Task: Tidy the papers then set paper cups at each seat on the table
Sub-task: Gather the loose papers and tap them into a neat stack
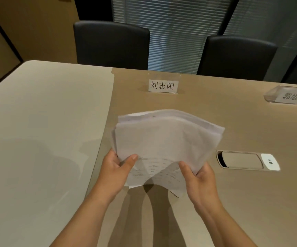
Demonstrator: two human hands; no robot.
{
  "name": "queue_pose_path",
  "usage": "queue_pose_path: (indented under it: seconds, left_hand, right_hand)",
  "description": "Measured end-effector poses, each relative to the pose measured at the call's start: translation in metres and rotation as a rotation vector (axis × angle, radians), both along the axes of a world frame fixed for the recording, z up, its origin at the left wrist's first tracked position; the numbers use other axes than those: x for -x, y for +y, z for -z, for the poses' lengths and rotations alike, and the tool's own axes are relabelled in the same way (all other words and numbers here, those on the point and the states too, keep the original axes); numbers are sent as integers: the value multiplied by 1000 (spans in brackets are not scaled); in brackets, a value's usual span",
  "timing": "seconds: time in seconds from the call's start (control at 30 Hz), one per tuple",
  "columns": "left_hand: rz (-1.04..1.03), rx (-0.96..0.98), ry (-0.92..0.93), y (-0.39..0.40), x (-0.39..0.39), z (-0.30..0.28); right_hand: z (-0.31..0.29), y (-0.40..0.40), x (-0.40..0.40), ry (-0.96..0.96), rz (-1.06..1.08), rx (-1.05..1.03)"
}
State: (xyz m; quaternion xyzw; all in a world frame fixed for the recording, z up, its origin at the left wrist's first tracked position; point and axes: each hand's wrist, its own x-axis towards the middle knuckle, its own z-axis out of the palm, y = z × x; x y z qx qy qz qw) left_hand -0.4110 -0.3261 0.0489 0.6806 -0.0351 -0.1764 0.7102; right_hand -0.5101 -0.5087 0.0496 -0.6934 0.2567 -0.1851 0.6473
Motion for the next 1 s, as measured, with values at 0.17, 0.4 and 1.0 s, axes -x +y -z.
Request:
queue_pose_path:
  seconds: [0.17, 0.4, 1.0]
  left_hand:
    - [-107, -20, -107, 4, 1, -13]
    - [-8, -72, -164, 22, -1, -6]
    - [-36, -204, -163, 5, 1, 4]
  right_hand:
    - [-17, -2, -4, -45, -14, 33]
    - [-7, -21, -1, 17, -83, -41]
    - [-7, -12, -7, 67, 76, 10]
